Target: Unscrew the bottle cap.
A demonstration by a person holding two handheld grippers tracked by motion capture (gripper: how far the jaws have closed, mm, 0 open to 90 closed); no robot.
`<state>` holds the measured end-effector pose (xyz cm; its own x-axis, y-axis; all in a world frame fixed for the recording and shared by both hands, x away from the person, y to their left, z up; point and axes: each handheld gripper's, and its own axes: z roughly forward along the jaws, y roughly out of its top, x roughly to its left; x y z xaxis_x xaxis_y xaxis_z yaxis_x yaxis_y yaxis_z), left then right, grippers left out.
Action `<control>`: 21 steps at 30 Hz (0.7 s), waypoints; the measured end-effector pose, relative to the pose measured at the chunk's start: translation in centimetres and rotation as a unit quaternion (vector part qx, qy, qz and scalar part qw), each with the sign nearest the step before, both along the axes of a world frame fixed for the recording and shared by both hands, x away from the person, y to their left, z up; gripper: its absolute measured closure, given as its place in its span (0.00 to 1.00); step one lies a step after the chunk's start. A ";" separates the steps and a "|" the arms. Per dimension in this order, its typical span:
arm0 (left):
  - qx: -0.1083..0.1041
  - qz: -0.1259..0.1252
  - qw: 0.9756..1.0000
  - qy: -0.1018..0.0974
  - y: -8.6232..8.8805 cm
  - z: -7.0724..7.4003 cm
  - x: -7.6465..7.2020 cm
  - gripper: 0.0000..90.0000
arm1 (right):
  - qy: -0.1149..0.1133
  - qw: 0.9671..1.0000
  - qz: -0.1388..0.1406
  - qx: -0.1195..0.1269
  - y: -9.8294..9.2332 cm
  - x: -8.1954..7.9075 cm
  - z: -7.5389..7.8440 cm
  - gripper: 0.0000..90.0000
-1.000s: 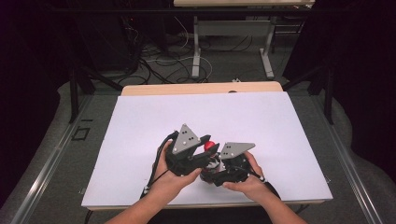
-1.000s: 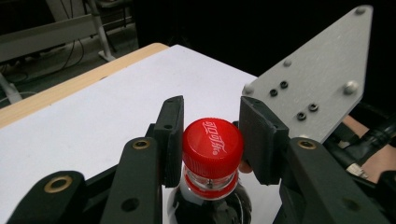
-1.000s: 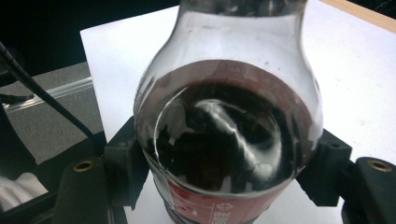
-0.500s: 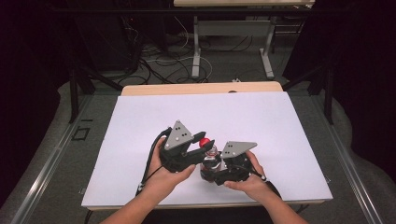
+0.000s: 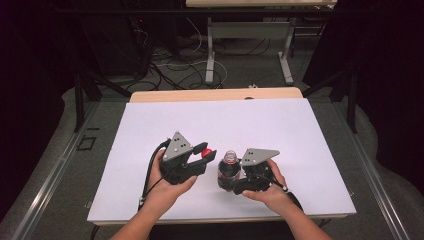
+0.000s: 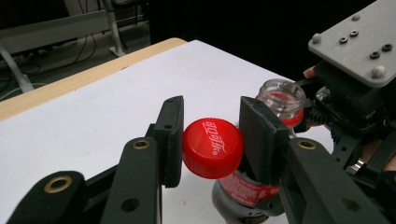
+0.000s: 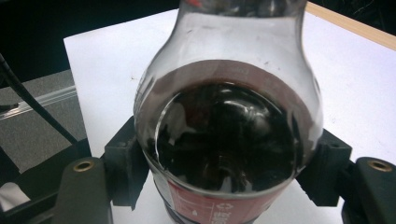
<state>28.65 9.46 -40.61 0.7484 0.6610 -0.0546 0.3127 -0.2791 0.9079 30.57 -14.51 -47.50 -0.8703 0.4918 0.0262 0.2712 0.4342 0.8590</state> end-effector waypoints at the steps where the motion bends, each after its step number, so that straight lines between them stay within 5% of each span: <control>1: -0.002 0.003 1.000 0.001 0.1 -0.2 0.1 0.69 | -0.003 1.000 -0.005 0.005 0.0 0.0 -0.1 0.32; 11: 0.005 0.028 1.000 0.009 1.6 -3.3 1.3 0.69 | -0.008 1.000 -0.014 -0.001 0.3 0.8 0.2 0.32; 21: 0.000 0.043 0.999 0.016 3.0 -5.1 2.2 0.69 | -0.019 0.998 -0.056 -0.014 0.4 4.0 0.9 0.32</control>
